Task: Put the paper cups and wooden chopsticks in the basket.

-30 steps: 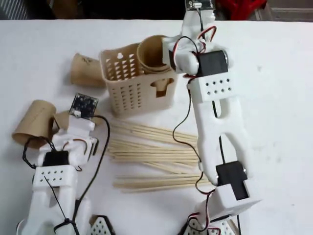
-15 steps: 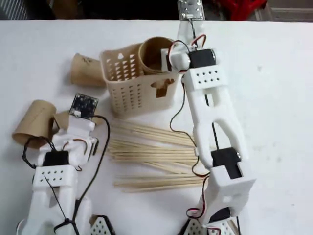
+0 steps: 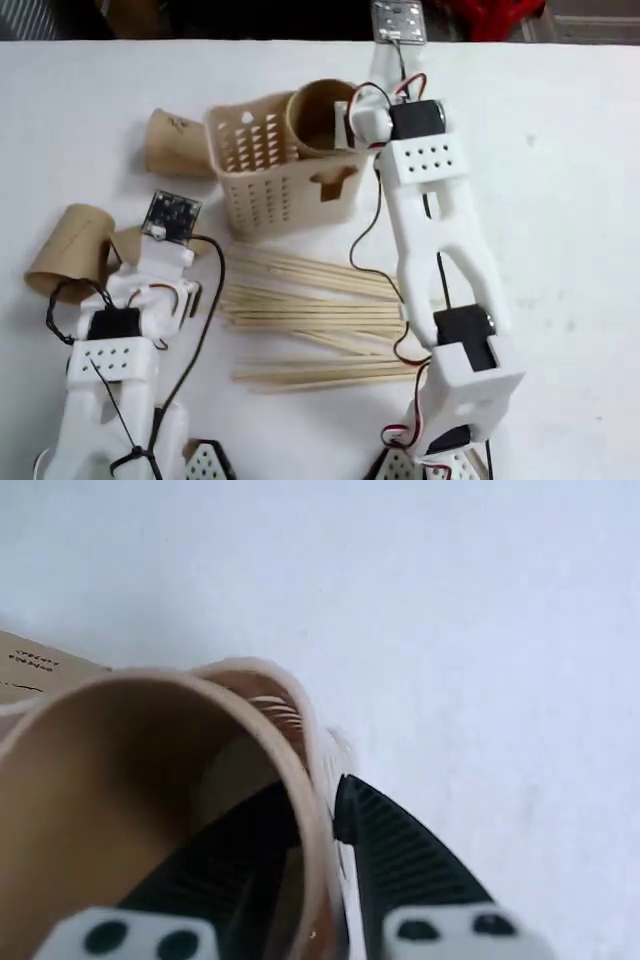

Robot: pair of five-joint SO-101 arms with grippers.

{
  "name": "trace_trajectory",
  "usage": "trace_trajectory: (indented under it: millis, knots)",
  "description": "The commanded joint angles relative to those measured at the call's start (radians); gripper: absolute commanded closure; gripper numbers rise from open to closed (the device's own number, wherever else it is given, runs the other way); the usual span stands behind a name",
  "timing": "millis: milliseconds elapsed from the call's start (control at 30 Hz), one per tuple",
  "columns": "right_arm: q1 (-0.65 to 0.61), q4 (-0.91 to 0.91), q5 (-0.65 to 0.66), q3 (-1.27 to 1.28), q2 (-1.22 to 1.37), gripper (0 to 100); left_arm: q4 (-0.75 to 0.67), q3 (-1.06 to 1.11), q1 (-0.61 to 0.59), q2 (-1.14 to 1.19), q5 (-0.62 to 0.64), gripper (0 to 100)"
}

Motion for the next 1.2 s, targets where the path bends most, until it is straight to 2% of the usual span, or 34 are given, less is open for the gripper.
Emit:
trace_trajectory:
  millis: [0, 200, 367, 433, 500, 633, 700, 967, 1067, 1167]
  knots:
    - [0.008, 0.059, -0.041, -0.008, -0.076, 94.9, -0.018, -0.005, 0.01, -0.016, 0.006, 82]
    - [0.01, 0.143, -0.044, -0.109, -0.085, 93.6, -0.018, -0.005, 0.012, -0.016, 0.006, 82]
    - [-0.033, 0.199, -0.025, -0.18, -0.081, 72.4, -0.018, -0.005, 0.012, -0.016, 0.006, 82]
    - [-0.058, 0.214, 0.035, -0.181, -0.09, 64.9, -0.018, -0.005, 0.01, -0.016, 0.006, 82]
    - [-0.076, 0.236, 0.083, -0.181, -0.102, 61.6, -0.018, -0.005, 0.01, -0.016, 0.006, 82]
    - [-0.079, 0.309, 0.12, -0.181, -0.166, 61.7, -0.002, -0.023, 0.008, -0.016, 0.006, 82]
    - [-0.079, 0.351, 0.12, -0.181, -0.223, 65.1, 0.058, -0.061, 0.008, -0.016, 0.006, 82]
    - [-0.065, 0.458, 0.138, -0.17, -0.392, 90.9, 0.325, -0.364, -0.001, -0.016, 0.006, 82]
    - [-0.035, 0.461, 0.23, -0.144, -0.433, 96.9, 0.411, -0.522, -0.071, -0.016, 0.003, 82]
    - [0.001, 0.458, 0.244, -0.04, -0.513, 98.0, 0.497, -0.677, -0.154, -0.016, -0.058, 82]
